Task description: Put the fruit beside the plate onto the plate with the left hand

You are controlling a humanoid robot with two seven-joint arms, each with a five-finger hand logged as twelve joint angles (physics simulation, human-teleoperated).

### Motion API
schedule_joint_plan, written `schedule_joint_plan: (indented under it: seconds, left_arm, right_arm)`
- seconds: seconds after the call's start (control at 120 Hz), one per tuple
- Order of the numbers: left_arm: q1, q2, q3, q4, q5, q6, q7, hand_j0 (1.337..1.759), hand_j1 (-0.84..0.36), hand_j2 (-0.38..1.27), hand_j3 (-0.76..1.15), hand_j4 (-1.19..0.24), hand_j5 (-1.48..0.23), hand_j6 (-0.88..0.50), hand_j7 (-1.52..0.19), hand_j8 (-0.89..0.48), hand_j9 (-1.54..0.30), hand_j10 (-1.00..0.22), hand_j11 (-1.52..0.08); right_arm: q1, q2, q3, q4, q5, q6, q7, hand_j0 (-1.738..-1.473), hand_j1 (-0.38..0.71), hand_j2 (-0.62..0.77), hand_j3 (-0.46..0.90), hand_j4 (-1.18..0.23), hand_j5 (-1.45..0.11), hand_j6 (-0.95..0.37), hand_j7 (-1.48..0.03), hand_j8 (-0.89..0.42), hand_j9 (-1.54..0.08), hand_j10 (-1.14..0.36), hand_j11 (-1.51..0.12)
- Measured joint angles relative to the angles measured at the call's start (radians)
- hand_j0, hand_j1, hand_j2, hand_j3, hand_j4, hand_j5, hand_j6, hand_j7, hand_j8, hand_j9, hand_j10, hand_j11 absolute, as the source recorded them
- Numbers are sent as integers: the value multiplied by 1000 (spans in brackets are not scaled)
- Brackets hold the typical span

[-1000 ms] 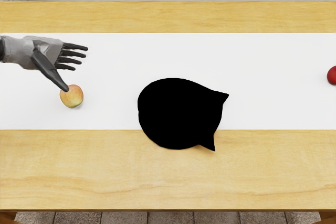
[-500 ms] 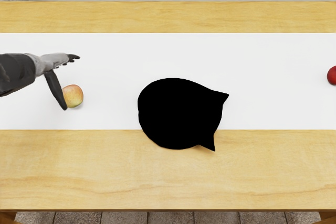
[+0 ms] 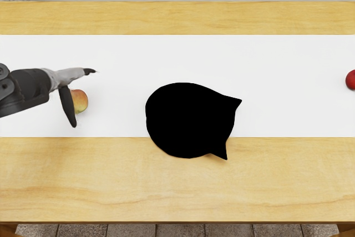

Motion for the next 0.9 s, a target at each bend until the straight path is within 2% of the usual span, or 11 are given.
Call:
schedule_joint_plan:
  seconds: [0.317, 0.592, 0.9]
  left_arm:
    - [2, 18, 0, 5, 2, 9, 0, 1658, 145, 37, 0, -177, -224, -178, -223, -178, -223, -176, -223]
    - [28, 9, 18, 2, 62, 111, 0, 1658, 92, 47, 0, -222, -282, -223, -282, -223, -282, -221, -282]
    - [33, -13, 60, 2, 71, 132, 0, 1658, 49, 54, 0, -258, -329, -259, -329, -259, -329, -257, -329]
  right_arm:
    - [0, 0, 0, 0, 0, 0, 0, -1658, -322, -4, 0, -22, -29, -22, -29, -22, -29, -22, -29]
    - [0, 0, 0, 0, 0, 0, 0, -1658, -322, -4, 0, -22, -29, -22, -29, -22, -29, -22, -29]
    - [0, 0, 0, 0, 0, 0, 0, -1658, -322, -4, 0, -22, -29, -22, -29, -22, -29, -22, -29]
